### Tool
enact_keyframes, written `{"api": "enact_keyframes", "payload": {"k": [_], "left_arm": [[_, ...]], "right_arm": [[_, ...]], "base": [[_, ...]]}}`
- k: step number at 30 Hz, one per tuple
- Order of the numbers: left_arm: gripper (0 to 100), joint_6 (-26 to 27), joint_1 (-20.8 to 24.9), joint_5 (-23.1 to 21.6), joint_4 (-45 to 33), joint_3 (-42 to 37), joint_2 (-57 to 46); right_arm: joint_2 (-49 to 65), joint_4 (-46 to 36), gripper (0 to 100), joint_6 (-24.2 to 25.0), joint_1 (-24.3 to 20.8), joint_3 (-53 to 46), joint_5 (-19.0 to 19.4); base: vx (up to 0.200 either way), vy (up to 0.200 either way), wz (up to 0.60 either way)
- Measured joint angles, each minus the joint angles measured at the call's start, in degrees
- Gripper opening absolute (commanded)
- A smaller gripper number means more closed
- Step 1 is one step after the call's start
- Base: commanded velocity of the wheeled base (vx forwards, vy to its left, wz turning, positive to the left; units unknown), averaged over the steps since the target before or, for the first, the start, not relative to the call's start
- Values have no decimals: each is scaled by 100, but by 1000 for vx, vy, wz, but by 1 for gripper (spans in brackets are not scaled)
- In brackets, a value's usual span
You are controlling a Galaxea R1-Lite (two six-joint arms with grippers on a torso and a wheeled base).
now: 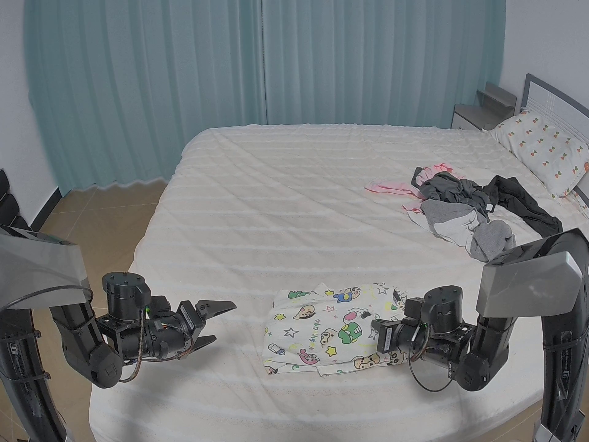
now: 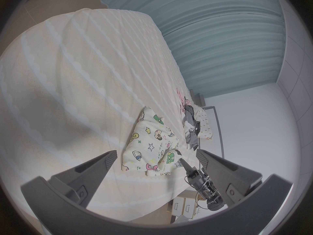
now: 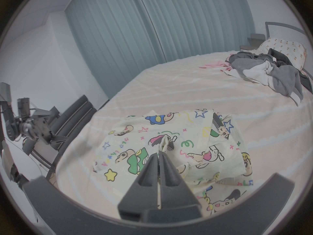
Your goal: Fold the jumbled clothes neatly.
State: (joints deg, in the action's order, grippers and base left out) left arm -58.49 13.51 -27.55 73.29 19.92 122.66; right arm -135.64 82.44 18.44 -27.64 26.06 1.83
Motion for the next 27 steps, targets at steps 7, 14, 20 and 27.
{"api": "enact_keyframes", "payload": {"k": [7,14,20,27], "left_arm": [[100,49,0,10,-2,-11,18],[100,60,11,13,0,-16,29],[100,60,11,21,6,-13,44],[100,60,11,18,6,-11,52]], "right_arm": [[-190,464,0,-2,79,-730,178],[-294,486,0,-24,221,-1170,180],[-308,519,100,-41,250,-1287,183],[-90,610,100,-46,361,-1336,200]], "base": [[0,0,0],[0,0,0],[0,0,0],[0,0,0]]}}
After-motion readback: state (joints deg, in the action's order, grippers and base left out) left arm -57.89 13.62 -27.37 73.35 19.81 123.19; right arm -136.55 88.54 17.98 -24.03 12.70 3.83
